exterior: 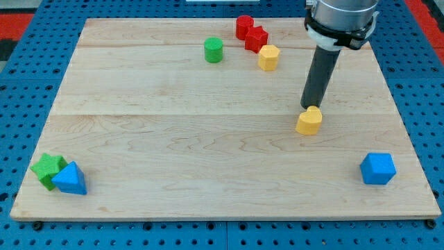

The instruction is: Place the yellow heart to the left of the blue cube

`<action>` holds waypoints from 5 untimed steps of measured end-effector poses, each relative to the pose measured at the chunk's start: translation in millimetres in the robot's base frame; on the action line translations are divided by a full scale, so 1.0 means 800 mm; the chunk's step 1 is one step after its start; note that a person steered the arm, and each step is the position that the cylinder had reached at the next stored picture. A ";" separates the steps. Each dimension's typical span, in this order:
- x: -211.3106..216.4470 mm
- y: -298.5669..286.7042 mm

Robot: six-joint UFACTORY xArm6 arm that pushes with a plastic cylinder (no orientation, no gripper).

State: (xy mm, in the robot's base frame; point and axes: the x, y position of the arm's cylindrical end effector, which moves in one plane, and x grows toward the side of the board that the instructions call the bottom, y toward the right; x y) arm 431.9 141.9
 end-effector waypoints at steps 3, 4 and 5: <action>0.017 0.017; 0.004 -0.032; 0.002 -0.057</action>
State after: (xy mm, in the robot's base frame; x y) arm 433.4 96.3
